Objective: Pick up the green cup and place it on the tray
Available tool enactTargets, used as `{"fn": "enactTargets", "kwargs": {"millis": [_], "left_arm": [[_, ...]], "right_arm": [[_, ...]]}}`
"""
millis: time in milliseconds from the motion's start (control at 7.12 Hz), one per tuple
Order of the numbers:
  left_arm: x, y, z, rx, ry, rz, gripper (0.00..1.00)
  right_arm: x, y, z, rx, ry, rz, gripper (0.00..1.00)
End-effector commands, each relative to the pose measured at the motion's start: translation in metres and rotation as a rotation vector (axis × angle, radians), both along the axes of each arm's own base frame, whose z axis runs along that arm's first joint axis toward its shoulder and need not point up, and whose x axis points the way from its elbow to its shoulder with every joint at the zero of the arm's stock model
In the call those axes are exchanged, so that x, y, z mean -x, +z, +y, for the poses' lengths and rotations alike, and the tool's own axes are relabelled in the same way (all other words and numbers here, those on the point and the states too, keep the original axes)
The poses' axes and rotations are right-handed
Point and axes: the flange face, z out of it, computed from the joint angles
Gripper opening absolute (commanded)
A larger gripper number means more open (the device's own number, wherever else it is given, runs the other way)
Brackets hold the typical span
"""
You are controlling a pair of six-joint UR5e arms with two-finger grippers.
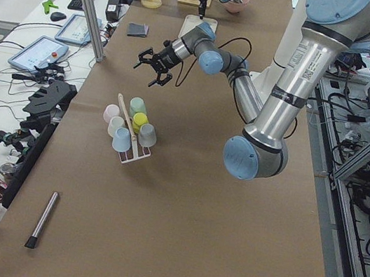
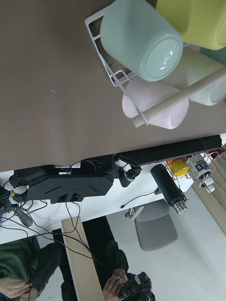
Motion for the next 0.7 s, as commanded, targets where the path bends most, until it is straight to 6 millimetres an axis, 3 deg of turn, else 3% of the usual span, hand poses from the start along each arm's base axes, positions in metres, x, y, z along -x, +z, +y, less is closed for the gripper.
{"fn": "enactTargets", "kwargs": {"millis": [0, 281, 421, 562], "left_arm": [[-0.022, 0.021, 0.005, -0.039, 0.109, -0.32, 0.99], [-0.05, 0.044, 0.006, -0.066, 0.159, -0.541, 0.99], [-0.071, 0.051, 0.012, -0.116, 0.173, -0.683, 0.98], [-0.097, 0.056, 0.026, -0.177, 0.177, -0.772, 0.98]], "right_arm": [[0.001, -0.002, 0.0, -0.001, -0.007, -0.009, 0.0], [0.004, -0.008, -0.001, -0.042, -0.055, -0.041, 0.0], [0.011, -0.026, -0.008, -0.035, -0.074, -0.096, 0.0], [0.012, -0.057, -0.025, -0.035, -0.078, -0.171, 0.0]]}}
